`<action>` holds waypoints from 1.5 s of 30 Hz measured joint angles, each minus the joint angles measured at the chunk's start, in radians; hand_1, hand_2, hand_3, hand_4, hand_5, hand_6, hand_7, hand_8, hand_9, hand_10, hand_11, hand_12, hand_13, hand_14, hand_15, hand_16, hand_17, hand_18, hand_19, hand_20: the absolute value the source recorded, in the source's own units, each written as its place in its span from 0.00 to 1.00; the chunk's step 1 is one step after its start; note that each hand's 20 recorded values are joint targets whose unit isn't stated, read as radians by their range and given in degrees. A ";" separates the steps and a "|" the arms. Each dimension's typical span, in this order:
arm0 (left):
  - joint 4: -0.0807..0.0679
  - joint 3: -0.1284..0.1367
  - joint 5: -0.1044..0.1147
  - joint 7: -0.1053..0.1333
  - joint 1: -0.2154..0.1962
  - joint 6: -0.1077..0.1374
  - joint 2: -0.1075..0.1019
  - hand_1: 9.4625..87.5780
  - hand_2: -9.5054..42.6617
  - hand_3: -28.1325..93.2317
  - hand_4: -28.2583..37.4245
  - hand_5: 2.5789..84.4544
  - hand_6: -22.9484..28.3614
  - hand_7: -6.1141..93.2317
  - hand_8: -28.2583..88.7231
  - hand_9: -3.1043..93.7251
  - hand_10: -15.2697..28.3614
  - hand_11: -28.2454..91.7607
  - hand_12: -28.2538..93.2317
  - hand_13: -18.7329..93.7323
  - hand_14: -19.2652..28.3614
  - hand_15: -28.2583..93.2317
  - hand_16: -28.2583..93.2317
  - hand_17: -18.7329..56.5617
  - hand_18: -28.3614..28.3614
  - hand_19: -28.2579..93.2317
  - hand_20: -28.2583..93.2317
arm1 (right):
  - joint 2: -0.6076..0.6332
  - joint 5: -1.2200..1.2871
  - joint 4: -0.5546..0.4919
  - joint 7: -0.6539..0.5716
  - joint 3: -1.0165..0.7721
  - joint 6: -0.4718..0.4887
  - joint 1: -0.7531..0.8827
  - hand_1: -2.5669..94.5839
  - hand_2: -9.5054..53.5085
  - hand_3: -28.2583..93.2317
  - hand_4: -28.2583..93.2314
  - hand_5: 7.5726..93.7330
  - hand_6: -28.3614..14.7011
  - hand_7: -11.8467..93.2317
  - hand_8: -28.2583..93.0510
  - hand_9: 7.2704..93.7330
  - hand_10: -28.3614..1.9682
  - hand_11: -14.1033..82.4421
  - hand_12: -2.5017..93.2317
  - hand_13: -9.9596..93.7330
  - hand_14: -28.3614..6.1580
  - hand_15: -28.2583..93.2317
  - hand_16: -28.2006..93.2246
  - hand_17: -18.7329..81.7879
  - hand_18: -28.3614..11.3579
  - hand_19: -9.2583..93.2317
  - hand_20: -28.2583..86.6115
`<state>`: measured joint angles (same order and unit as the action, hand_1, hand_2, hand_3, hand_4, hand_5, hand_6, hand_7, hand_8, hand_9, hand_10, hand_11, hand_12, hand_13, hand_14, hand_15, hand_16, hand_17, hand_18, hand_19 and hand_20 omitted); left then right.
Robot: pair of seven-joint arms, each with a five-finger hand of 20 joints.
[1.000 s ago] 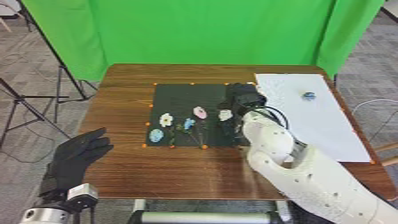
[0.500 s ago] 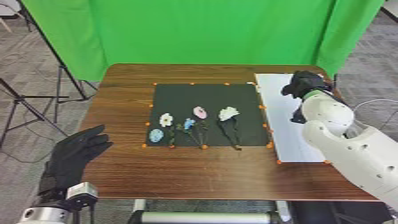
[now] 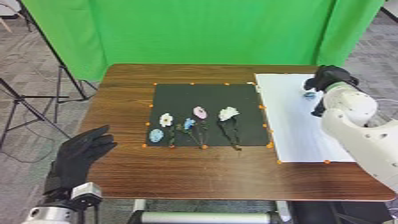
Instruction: Arrange flowers
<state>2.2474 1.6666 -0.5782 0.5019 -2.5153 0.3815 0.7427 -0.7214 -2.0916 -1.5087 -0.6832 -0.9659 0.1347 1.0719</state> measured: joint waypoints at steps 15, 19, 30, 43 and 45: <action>-0.004 0.001 -0.013 -0.029 0.031 -0.017 0.015 0.23 0.28 0.91 0.12 0.51 0.70 0.26 0.15 0.45 0.86 0.57 0.31 0.43 1.00 0.79 0.11 0.13 0.90 0.73 0.31 | -0.078 0.033 0.070 -0.042 -0.052 0.158 0.000 0.21 0.26 0.95 0.05 0.37 0.60 0.22 0.15 0.42 0.22 0.26 0.20 0.68 0.44 0.93 0.35 0.60 0.18 1.00 0.54; -0.004 0.006 -0.014 -0.034 0.031 -0.020 0.023 0.23 0.28 0.91 0.12 0.51 0.71 0.26 0.15 0.45 0.86 0.57 0.31 0.43 1.00 0.79 0.11 0.13 0.89 0.73 0.31 | -0.092 0.032 0.086 -0.050 -0.058 0.167 0.004 0.24 0.26 0.94 0.04 0.38 0.61 0.23 0.14 0.43 0.30 0.26 0.20 0.69 0.43 0.93 0.35 0.60 0.18 1.00 0.54; -0.006 0.004 -0.015 -0.037 0.036 -0.022 0.027 0.23 0.28 0.91 0.13 0.51 0.70 0.27 0.15 0.45 0.86 0.57 0.31 0.43 1.00 0.79 0.11 0.13 0.89 0.73 0.31 | -0.096 -0.031 0.113 -0.050 -0.035 0.170 0.011 0.38 0.17 0.95 0.01 0.50 0.60 0.27 0.13 0.52 0.50 0.30 0.19 0.73 0.56 0.90 0.35 0.61 0.21 1.00 0.50; -0.008 0.001 -0.017 -0.046 0.049 -0.026 0.027 0.24 0.28 0.91 0.12 0.51 0.70 0.27 0.15 0.45 0.86 0.57 0.31 0.43 1.00 0.79 0.11 0.13 0.89 0.73 0.31 | -0.090 -0.147 0.114 -0.042 0.009 0.063 0.038 0.57 0.03 0.85 0.00 0.79 0.70 0.40 0.21 0.92 0.72 0.30 0.37 0.81 0.71 0.86 0.39 0.64 0.27 1.00 0.47; -0.009 -0.001 -0.017 -0.046 0.050 -0.026 0.027 0.24 0.28 0.91 0.12 0.51 0.70 0.27 0.15 0.45 0.86 0.57 0.31 0.43 1.00 0.79 0.11 0.13 0.89 0.73 0.31 | -0.085 -0.165 0.113 -0.041 0.028 0.024 0.043 0.58 0.02 0.85 0.00 0.79 0.70 0.40 0.21 0.93 0.73 0.29 0.38 0.82 0.72 0.86 0.39 0.65 0.27 1.00 0.46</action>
<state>2.2387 1.6654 -0.5954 0.4558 -2.4648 0.3554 0.7700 -0.8063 -2.2566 -1.3960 -0.7243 -0.9374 0.1591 1.1147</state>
